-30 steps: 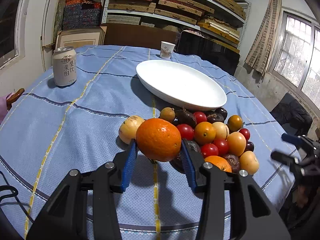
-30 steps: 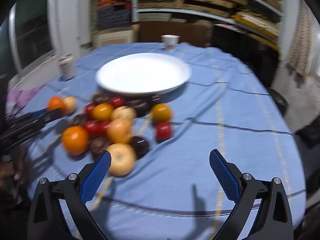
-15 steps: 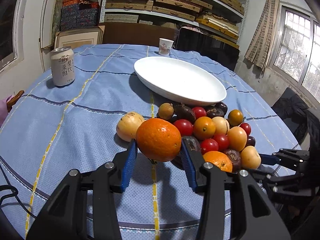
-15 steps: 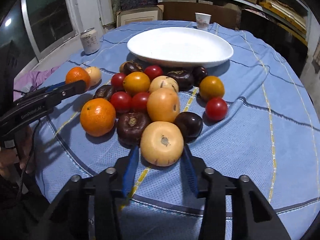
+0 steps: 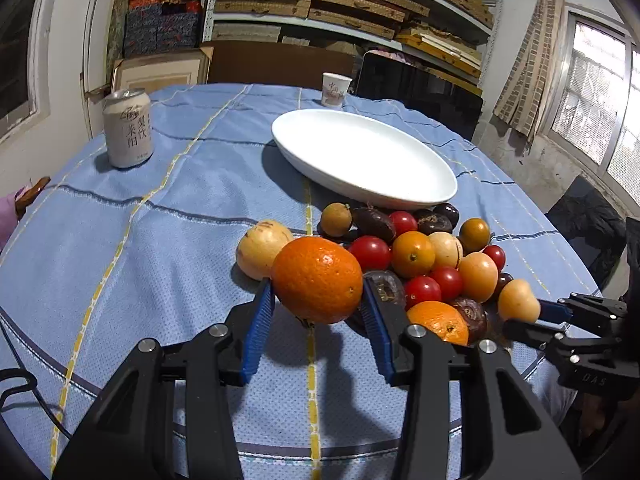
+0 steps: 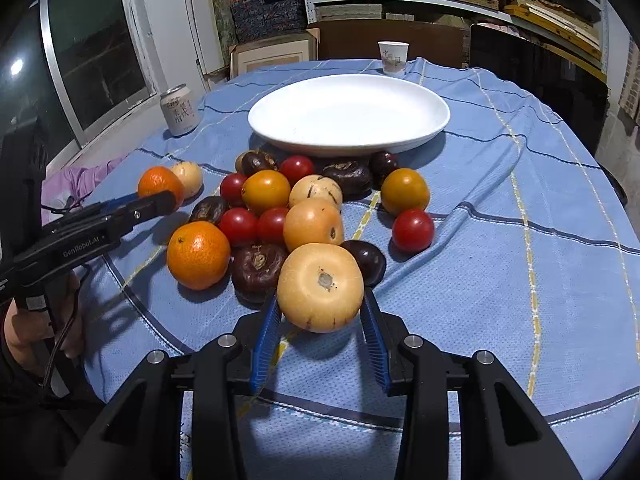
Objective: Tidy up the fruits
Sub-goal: 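Grasp the large orange with the left tool while the right tool grasps a pale beige fruit, then carry both fruits onto the white plate and open both tools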
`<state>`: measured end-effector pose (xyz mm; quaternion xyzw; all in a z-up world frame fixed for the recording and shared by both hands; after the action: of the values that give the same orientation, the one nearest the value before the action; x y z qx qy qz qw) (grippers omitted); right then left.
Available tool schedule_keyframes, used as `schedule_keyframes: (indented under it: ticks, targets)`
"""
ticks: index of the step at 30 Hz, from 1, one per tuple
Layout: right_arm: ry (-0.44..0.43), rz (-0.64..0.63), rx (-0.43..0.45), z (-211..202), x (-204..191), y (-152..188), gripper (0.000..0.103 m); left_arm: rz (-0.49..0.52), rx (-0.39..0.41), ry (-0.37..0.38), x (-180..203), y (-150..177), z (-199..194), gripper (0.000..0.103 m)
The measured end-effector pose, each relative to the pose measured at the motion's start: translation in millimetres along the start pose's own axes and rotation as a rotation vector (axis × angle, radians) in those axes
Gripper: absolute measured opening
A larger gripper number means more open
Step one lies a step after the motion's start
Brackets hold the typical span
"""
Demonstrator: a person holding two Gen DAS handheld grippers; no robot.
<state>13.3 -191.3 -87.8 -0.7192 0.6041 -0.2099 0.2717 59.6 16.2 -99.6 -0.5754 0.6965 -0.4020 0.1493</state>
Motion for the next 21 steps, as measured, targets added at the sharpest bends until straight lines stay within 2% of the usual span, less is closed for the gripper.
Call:
schedule_keyframes:
  ticks: [3, 10, 14, 18, 20, 21]
  targets:
    - [0.010, -0.005, 0.025, -5.2, 6.4, -10.3, 0.041, -0.031, -0.025, 0.028, -2.5, -8.9, 1.1, 0.043]
    - [0.043, -0.047, 0.113, -7.1, 21.0, -75.0, 0.041, 0.024, 0.034, 0.029, 9.9, -73.3, 4.8, 0.043]
    - [0.074, -0.052, 0.093, 26.5, 32.2, -118.0, 0.041, 0.036, 0.001, 0.013, 12.3, -106.9, 41.8, 0.043]
    - [0.088, -0.045, 0.049, 69.6, 40.2, -149.7, 0.043, 0.011, -0.087, -0.014, 5.3, -125.9, 92.9, 0.044]
    - [0.112, -0.040, 0.061, 75.5, 42.4, -156.8, 0.068, -0.005, -0.134, -0.027, 0.9, -130.6, 112.8, 0.044]
    - [0.134, -0.037, 0.087, 73.8, 42.8, -161.0, 0.069, -0.012, -0.142, -0.032, -0.4, -132.9, 116.8, 0.044]
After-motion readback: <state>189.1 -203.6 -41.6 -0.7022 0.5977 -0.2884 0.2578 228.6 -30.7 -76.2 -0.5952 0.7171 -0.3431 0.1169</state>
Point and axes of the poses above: each gripper's, at about its wrist camera, not at the fingertips, and z roughly the way its jaws point, x to its right, y to its underside, the point moved 4 cm from there along z, roughly the way its jaws point, and after that the axes turned 6 degrees about y, right-handed, at the moved point
